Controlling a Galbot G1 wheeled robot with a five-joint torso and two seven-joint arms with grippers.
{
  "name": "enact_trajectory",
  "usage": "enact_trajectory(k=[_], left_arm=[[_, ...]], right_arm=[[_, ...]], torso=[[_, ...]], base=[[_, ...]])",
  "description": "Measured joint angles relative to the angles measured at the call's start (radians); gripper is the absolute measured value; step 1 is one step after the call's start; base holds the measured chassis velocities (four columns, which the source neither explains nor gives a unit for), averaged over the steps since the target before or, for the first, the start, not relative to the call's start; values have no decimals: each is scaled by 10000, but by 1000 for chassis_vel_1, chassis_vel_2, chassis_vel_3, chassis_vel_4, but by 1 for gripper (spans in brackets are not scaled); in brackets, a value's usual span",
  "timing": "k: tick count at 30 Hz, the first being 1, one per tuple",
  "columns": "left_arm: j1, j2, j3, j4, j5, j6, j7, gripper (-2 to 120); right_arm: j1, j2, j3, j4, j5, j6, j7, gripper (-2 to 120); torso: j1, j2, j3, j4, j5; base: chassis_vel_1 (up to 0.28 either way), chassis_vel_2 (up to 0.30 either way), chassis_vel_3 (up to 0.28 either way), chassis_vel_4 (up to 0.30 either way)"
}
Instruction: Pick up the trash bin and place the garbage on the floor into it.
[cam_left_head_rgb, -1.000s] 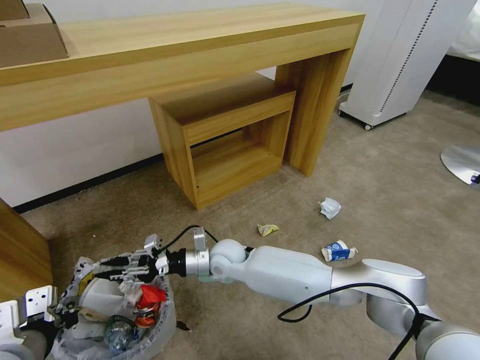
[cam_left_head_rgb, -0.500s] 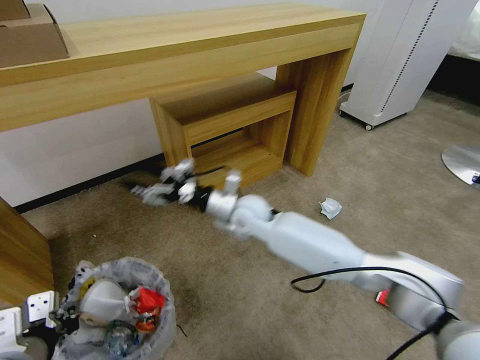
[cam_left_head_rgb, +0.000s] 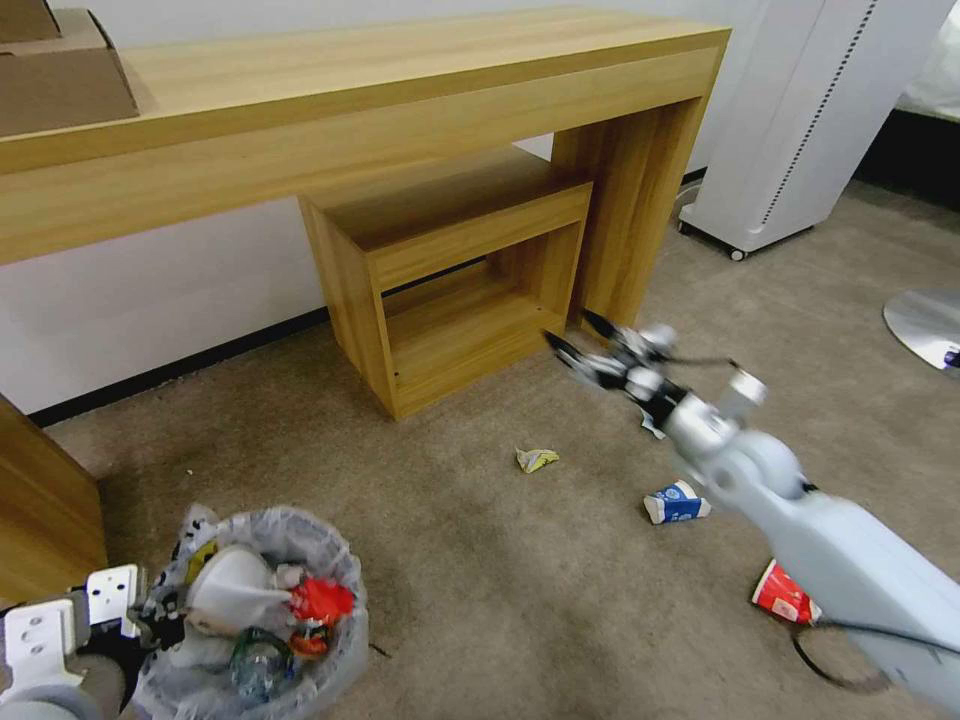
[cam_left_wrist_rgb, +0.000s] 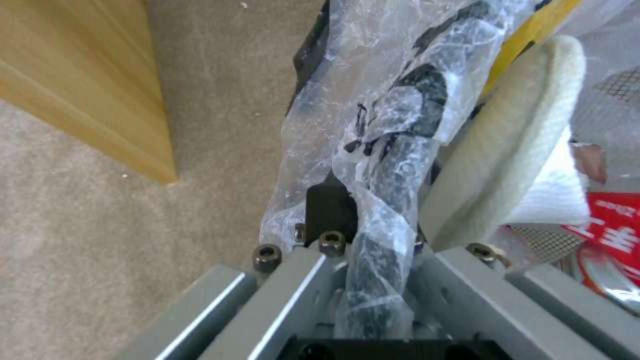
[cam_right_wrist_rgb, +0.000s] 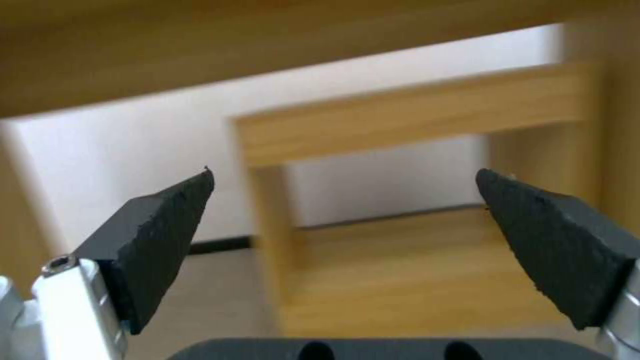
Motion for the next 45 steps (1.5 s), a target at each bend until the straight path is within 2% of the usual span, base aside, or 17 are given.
enact_trajectory(k=[2, 3, 6, 7, 10, 15, 18, 19, 22, 23, 24, 25, 26, 28, 30, 36, 45], left_arm=[[-190, -170, 162, 0, 58, -4, -20, 0], [-190, -170, 162, 0, 58, -4, -20, 0], [-234, -326, 349, 0, 290, -4, 11, 0], [-234, -326, 349, 0, 290, -4, 11, 0], [-246, -396, 394, 0, 400, -25, 6, 0], [-330, -364, 399, 0, 377, -29, 26, 0], [-382, -293, 501, 0, 466, -43, 36, 0], [-382, -293, 501, 0, 466, -43, 36, 0], [-521, -315, 529, 1, 412, -55, 87, 0], [-696, -243, 251, 0, -58, -25, 97, 0], [-696, -243, 251, 0, -58, -25, 97, 0], [-814, -56, -123, 0, -537, -18, 59, 0], [-894, 122, -413, -1, -805, -27, 33, 0], [-927, 181, -519, 0, -880, -40, 5, 0], [-1119, -12, -408, 0, -907, -30, 48, 0], [-1414, -663, -8, 0, -592, 74, 132, 0], [-1622, -1421, -277, 1, -1027, 457, -72, 0]], right_arm=[[-1077, 488, 1309, -274, -1096, 173, 281, 100], [-1077, 488, 1309, -274, -1096, 173, 281, 100], [-2413, 1060, 2630, -417, -2287, 349, 745, 100], [-2413, 1060, 2630, -417, -2287, 349, 745, 100], [-3533, 1494, 3563, -394, -3276, 533, 1133, 100], [-4343, 1976, 4480, -109, -4141, 499, 1825, 100], [-5052, 2625, 5411, 261, -4842, 249, 2430, 100], [-5052, 2625, 5411, 261, -4842, 249, 2430, 100], [-5665, 3336, 5851, 347, -5262, 374, 2889, 100], [-5927, 3777, 5974, 415, -5259, 585, 2928, 100], [-5927, 3777, 5974, 415, -5259, 585, 2928, 100], [-6088, 4105, 6053, 471, -5299, 675, 2962, 100], [-6163, 4437, 6119, 478, -5461, 869, 2992, 100], [-6200, 4673, 6161, 493, -5671, 1003, 3015, 100], [-6316, 5107, 6189, 627, -5911, 1303, 3013, 100], [-6457, 5755, 6285, 780, -6367, 1691, 2826, 100], [-6554, 6523, 6137, 738, -6436, 1955, 2606, 100]], torso=[[0, 0, 0, 4, -1], [0, 0, 0, 4, -1], [0, 0, -1, 5, -6], [0, 0, -1, 5, -6], [0, 1, 0, 3, -2], [0, 1, 0, 3, -5], [0, 1, 0, 3, -7], [0, 1, 0, 3, -7], [0, 0, 1, 3, -3], [0, 0, 1, 6, -9], [0, 0, 1, 6, -9], [0, 1, 1, 4, -12], [0, 1, 0, -1, -1], [0, 1, 1, 0, 4], [0, 0, 2, 5, -11], [0, 0, 2, 4, -9], [-1, 0, 1, 5, -6]], base=[[0, 0, 0, 0], [0, 0, 0, 0], [0, 0, 0, 0], [0, 0, 0, 0], [0, 0, 0, 0], [0, 0, 0, 0], [0, 0, 0, 0], [0, 0, 0, 0], [0, 0, 0, 0], [0, 0, 0, 0], [0, 0, 0, 0], [0, 0, 0, 0], [0, 0, 0, 0], [0, 0, 0, 0], [0, 0, 0, 0], [0, 0, 0, 0], [0, 0, 0, 0]])
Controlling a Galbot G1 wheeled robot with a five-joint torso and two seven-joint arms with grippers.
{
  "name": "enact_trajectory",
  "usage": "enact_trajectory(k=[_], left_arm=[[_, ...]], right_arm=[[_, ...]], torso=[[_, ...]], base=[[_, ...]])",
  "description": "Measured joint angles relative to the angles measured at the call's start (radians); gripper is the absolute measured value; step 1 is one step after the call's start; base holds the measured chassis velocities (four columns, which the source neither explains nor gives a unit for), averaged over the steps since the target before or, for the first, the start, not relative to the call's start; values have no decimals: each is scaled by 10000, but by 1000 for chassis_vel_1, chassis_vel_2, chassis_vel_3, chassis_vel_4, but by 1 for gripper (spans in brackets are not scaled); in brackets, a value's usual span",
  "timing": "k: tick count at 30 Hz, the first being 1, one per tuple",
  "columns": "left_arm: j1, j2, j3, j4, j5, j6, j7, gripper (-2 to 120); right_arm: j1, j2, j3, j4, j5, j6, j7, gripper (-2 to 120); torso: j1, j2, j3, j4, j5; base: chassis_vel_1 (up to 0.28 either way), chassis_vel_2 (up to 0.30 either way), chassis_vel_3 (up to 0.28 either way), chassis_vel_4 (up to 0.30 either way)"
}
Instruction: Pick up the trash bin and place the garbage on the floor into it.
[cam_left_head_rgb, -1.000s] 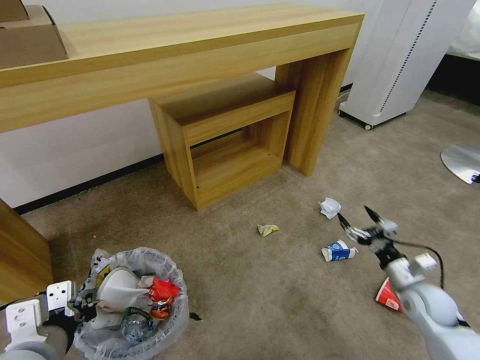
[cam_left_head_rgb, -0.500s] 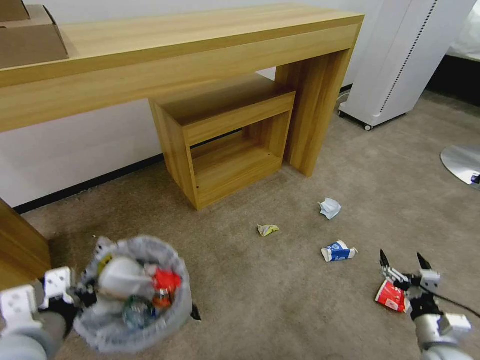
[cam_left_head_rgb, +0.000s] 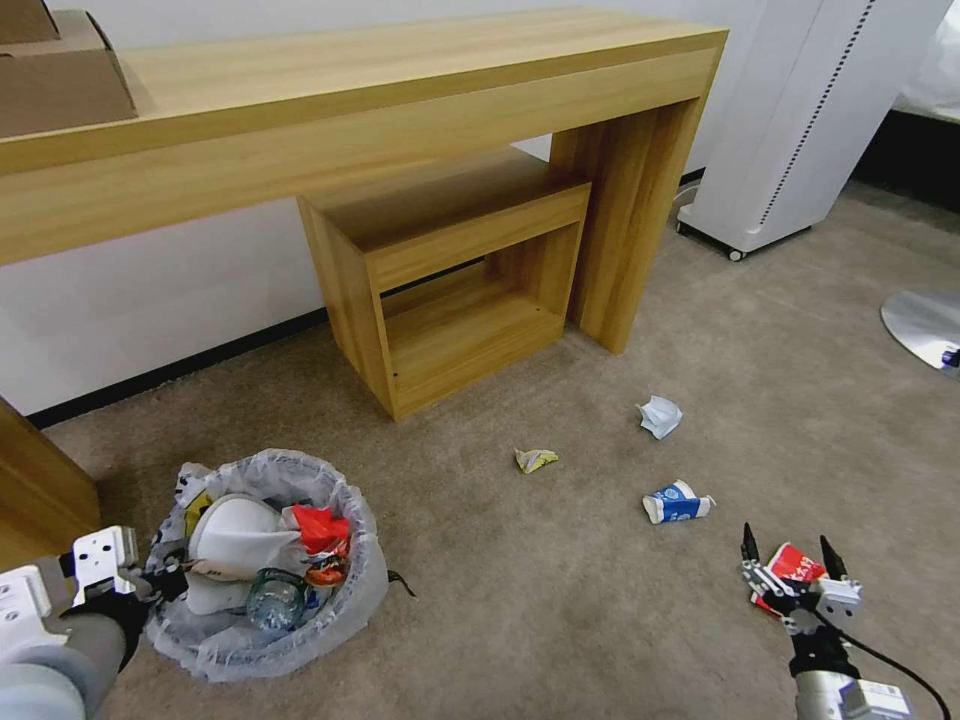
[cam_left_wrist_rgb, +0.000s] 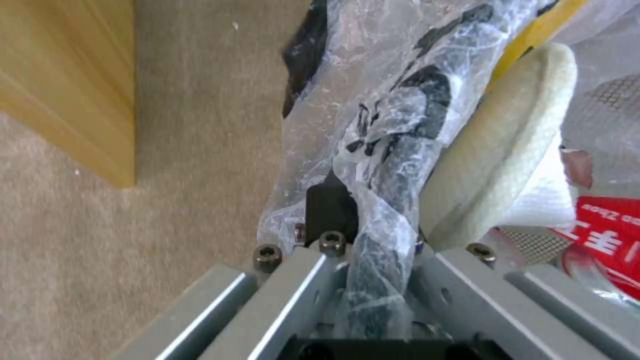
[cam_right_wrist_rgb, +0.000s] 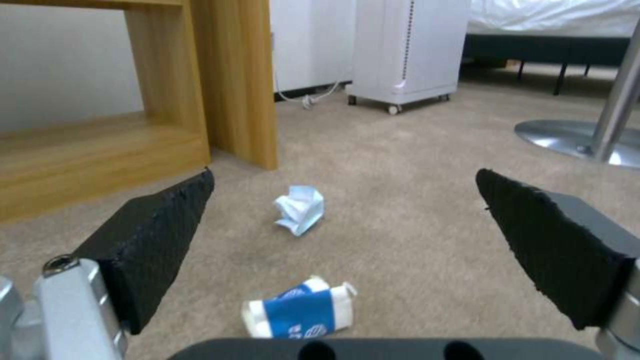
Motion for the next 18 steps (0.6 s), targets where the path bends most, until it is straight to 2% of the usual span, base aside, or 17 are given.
enact_trajectory(k=[6, 11, 18], left_arm=[[79, -422, -20, 0, 364, 104, 158, 0], [106, -528, 2, 0, 575, 115, 220, 0], [315, -864, 282, 0, 1464, 83, 409, 0]], right_arm=[[-125, 181, -53, -440, -251, 490, -76, 100], [-197, 169, 4, -563, -373, 730, -82, 100], [-385, 33, 110, -493, -480, 839, -71, 100]], torso=[[0, 0, 0, -2, 2], [0, 0, 0, 0, 1], [0, 0, 0, 0, 2]], base=[[0, 0, 0, 0], [0, 0, 0, 0], [0, 0, 0, 0]])
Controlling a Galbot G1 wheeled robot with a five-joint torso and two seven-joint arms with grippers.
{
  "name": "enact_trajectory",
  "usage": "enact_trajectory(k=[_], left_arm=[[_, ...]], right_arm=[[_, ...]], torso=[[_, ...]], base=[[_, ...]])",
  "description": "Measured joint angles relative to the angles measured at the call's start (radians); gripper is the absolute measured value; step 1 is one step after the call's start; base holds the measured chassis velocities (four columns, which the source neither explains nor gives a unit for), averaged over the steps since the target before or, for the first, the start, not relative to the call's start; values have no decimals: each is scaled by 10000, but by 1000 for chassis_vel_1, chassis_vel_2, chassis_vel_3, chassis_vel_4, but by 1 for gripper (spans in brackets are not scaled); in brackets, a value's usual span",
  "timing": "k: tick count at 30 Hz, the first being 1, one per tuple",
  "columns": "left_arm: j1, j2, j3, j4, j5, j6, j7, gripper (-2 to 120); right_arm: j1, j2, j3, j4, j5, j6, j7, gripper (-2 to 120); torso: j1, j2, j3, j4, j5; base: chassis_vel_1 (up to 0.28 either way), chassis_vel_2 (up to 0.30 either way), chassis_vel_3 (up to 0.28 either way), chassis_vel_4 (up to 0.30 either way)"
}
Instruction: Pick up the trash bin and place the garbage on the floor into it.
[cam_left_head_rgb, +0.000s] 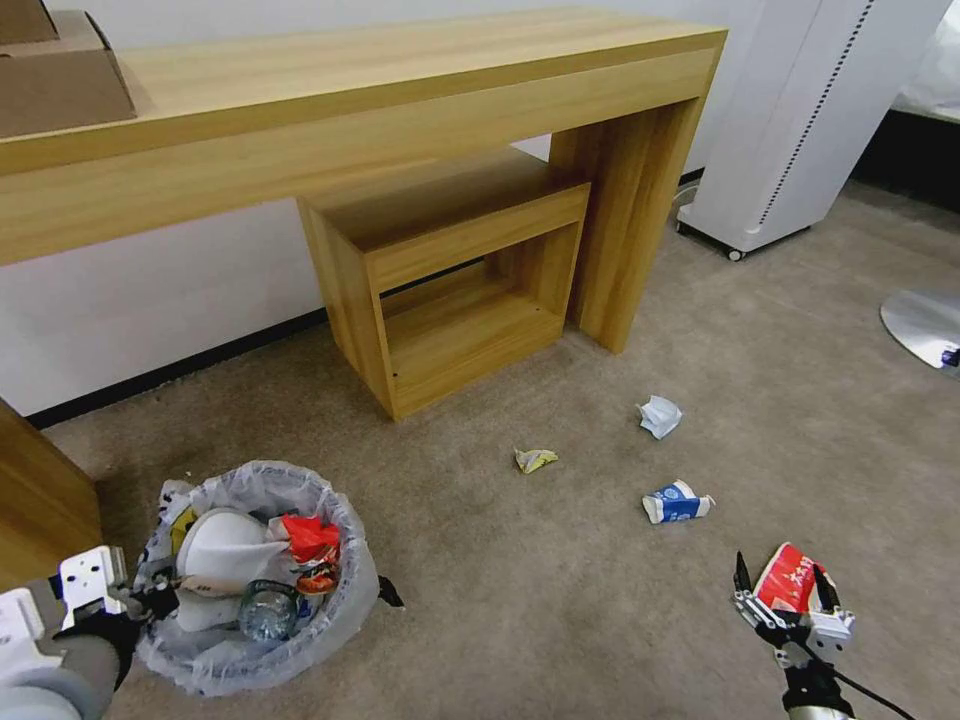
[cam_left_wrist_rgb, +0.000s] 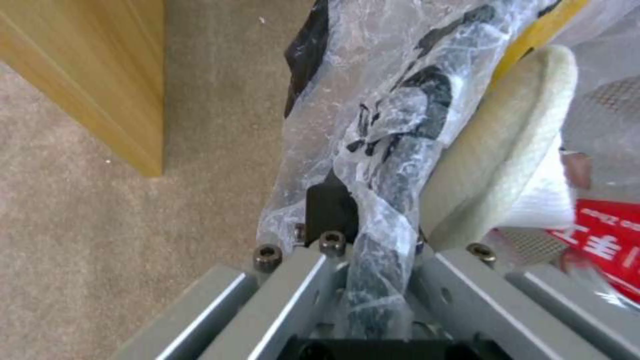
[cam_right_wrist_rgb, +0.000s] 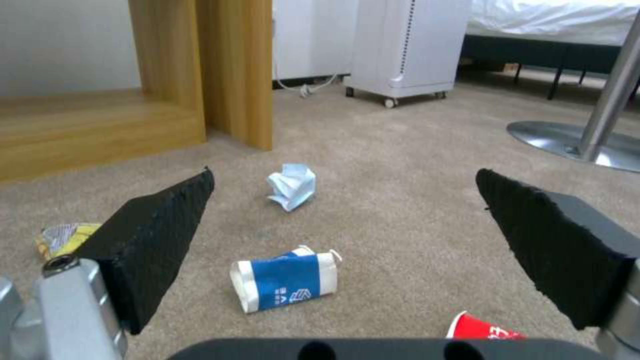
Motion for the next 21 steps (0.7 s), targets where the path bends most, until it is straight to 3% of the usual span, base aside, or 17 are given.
enact_trajectory(k=[21], left_arm=[[16, 302, 221, 0, 169, -139, -55, 0]], right_arm=[[-279, 120, -38, 443, -300, -93, 22, 100]], torso=[[0, 0, 0, -1, -1]], base=[[-19, -15, -16, -19]])
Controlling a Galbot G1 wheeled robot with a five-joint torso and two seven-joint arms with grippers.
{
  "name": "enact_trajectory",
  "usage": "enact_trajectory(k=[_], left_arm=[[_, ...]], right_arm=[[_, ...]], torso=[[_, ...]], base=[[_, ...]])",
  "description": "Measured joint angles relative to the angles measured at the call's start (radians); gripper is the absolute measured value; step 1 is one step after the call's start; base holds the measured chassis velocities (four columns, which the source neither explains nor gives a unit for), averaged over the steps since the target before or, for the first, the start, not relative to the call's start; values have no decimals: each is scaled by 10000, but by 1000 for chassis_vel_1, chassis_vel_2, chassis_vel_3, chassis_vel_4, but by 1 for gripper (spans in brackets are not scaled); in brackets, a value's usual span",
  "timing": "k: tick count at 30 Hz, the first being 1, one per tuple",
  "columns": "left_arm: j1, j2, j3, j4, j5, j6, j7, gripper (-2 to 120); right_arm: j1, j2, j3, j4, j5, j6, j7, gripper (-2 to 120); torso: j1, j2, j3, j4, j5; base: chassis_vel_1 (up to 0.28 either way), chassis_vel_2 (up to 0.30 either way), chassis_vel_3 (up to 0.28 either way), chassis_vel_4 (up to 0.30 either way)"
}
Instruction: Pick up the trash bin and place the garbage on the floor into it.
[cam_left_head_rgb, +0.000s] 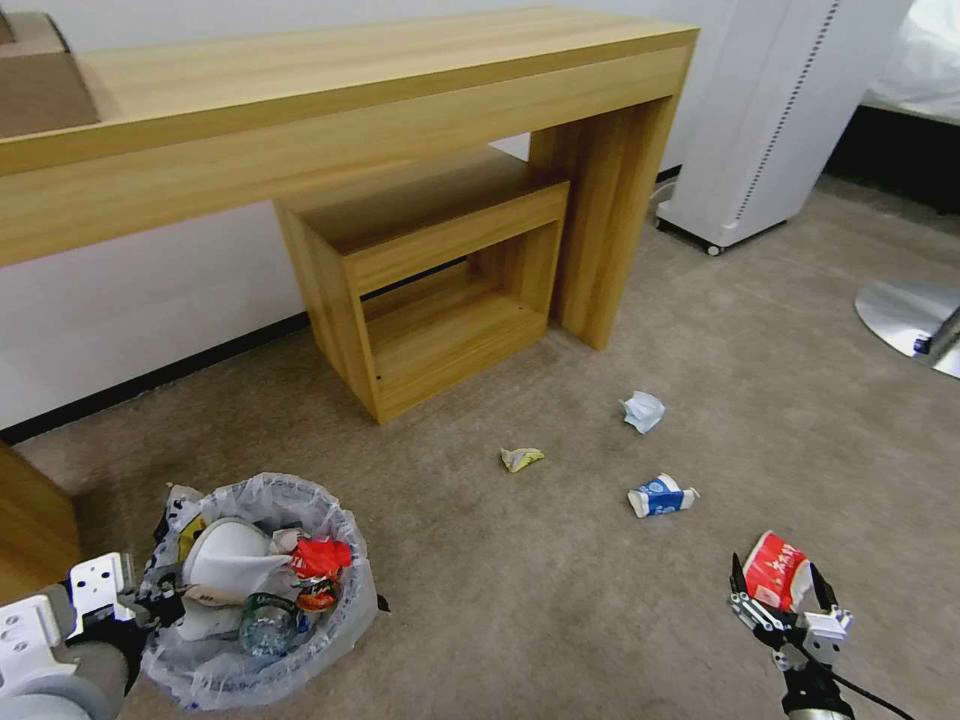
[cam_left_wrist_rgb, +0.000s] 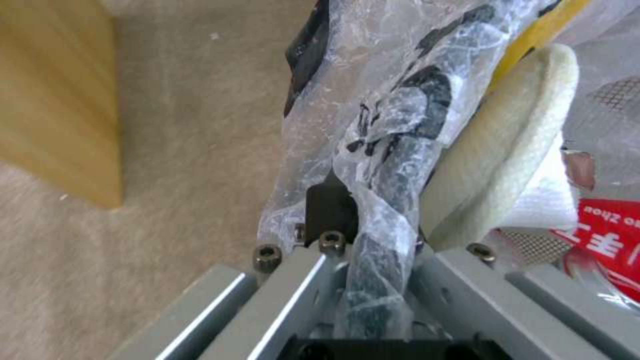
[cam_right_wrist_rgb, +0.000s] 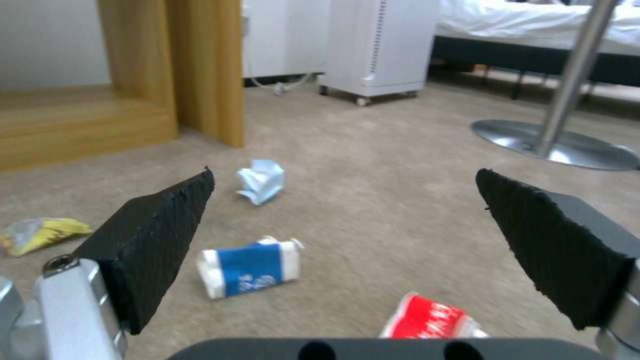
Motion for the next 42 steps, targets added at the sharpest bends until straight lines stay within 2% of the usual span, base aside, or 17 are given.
enact_trajectory(k=[5, 13, 15, 19, 31, 42], left_arm=[[1, 72, -4, 0, -44, -41, -8, 0], [115, -33, 52, 0, -141, -170, 35, 0], [175, -46, 136, 0, -117, -187, 36, 0], [159, -29, 174, 0, -67, -234, 7, 0], [218, -193, 492, 0, 372, -266, 45, 0], [193, -303, 718, 0, 681, -274, 83, 0]], right_arm=[[-106, 19, 7, 104, -76, 38, 105, 100], [-31, -75, -295, 109, -67, 802, 456, 100], [59, -69, -323, 69, -46, 1051, 402, 100], [75, -32, -321, -62, 54, 1253, 27, 100], [76, 1, -254, -129, 63, 1303, -251, 100], [231, -89, -239, -105, 93, 1151, -189, 100]], torso=[[0, 0, 0, 0, 0], [0, 0, 0, -5, 4], [0, 0, 0, 3, -3], [0, -1, 0, 0, 2], [0, -1, -1, 1, 0], [0, -1, 2, 0, 2]], base=[[-90, -83, -86, -92], [-80, -82, -82, -82], [0, 0, 0, 0], [0, 0, 0, 0], [-16, 16, 13, -19], [-178, 178, 174, -175]])
